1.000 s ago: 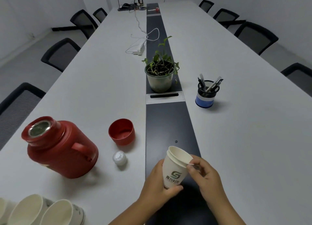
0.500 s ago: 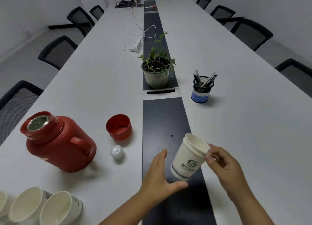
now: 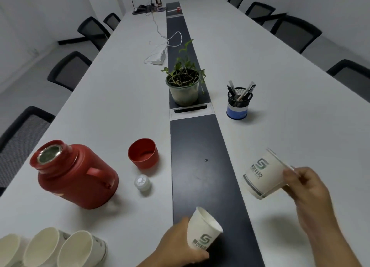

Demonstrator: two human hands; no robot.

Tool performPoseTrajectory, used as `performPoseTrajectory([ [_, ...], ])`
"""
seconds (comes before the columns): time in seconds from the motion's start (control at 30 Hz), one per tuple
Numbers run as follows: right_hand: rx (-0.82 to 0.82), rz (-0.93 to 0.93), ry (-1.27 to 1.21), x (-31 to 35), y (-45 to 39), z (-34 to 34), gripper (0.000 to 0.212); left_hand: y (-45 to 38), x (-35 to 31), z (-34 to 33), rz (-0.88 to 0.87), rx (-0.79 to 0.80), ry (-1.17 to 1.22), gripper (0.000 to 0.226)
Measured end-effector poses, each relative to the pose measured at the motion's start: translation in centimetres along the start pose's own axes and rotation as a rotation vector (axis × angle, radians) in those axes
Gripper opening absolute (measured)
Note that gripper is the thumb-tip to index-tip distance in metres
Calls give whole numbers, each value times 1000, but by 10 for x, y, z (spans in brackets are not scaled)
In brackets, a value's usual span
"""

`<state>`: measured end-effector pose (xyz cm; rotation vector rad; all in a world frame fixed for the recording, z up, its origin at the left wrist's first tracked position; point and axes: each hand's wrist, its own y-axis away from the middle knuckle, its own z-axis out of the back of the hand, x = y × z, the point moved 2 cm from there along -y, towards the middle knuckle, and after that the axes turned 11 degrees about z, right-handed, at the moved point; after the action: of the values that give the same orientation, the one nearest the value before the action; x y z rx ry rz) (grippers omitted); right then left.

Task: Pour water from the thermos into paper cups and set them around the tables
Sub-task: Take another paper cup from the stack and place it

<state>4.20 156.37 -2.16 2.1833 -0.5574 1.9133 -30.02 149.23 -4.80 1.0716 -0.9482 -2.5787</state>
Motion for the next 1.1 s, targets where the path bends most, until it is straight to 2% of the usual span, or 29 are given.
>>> performPoseTrajectory([
  [0.07, 15, 53, 98, -2, -4, 3, 29, -12, 16, 1, 16, -136, 95, 67],
  [0.13, 8, 82, 227, -16, 5, -5, 32, -34, 19, 0, 10, -313, 86, 62],
  [0.23, -5, 65, 236, -49, 25, -14, 45, -74, 9, -6, -7, -454, 90, 79],
  [0.33, 18, 61, 215, -73, 37, -12, 80, -103, -8, -3, -28, -509, 258, 84],
  [0.4, 51, 76, 286, -80, 44, -10, 102, -118, -19, -1, -30, -523, 381, 90],
  [0.53, 24, 148, 401, -90, 57, -6, 124, -143, -35, -6, -1, -475, 520, 90],
  [0.73, 2, 131, 471, -123, 80, 15, 139, -163, -49, -18, -19, -461, 583, 84],
  [0.83, 43, 90, 525, -138, 88, 25, 142, -166, -41, -25, -31, -474, 597, 82],
  [0.93, 85, 53, 523, -141, 90, 30, 144, -165, -31, -27, -62, -465, 527, 92],
  [1.03, 87, 48, 548, -132, 83, 29, 134, -151, -15, -34, -33, -412, 450, 103],
  [1.1, 70, 26, 564, -125, 80, 23, 116, -131, 11, -45, -65, -447, 369, 94],
])
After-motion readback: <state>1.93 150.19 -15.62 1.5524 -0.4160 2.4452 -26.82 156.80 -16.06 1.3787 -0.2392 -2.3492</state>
